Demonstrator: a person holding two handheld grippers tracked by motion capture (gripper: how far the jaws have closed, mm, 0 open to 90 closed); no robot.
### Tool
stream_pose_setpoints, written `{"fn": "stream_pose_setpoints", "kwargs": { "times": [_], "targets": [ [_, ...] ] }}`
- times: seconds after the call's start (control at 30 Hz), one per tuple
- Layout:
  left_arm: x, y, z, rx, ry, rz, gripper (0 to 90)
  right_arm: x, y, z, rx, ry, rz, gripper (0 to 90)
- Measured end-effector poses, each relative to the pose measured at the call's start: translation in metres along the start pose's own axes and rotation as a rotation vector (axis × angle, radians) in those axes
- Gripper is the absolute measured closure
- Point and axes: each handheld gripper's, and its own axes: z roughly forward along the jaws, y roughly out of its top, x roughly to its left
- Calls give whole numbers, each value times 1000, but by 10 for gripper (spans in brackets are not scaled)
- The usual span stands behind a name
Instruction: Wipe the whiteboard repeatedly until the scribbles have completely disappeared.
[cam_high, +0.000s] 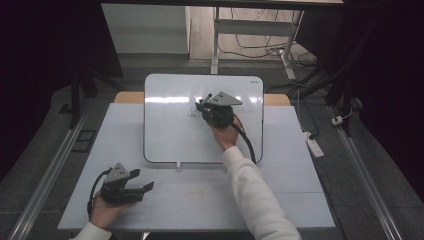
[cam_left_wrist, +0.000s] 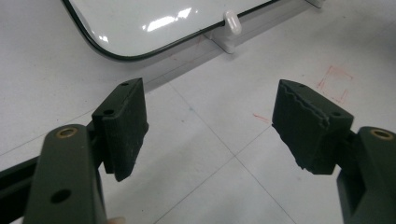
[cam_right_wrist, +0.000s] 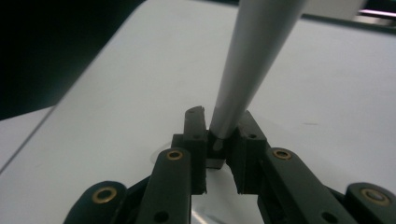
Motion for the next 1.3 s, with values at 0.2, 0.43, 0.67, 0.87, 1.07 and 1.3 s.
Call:
{"fn": "stream_pose_setpoints", "kwargs": {
  "times": [0.2,0.43,0.67,0.87,1.07,1.3],
  "targets": [
    [0,0,-2,-4,2,0,270,-13,3,-2,-45,-71,66,783],
    [0,0,0,0,2,2,270,-1,-1,0,8,17,-20,783],
    [0,0,0,0,2,-1,271,-2,0,6,-34,24,47,783],
    [-1,-1,-2,-3,4,2,270,0,4,9,-31,-12,18,783],
    [0,0,0,0,1,2,270,12,1,14,5,71,-19,783],
    [-1,0,-2,-7,4,1,271,-1,3,11,-42,10,44,783]
  ]
}}
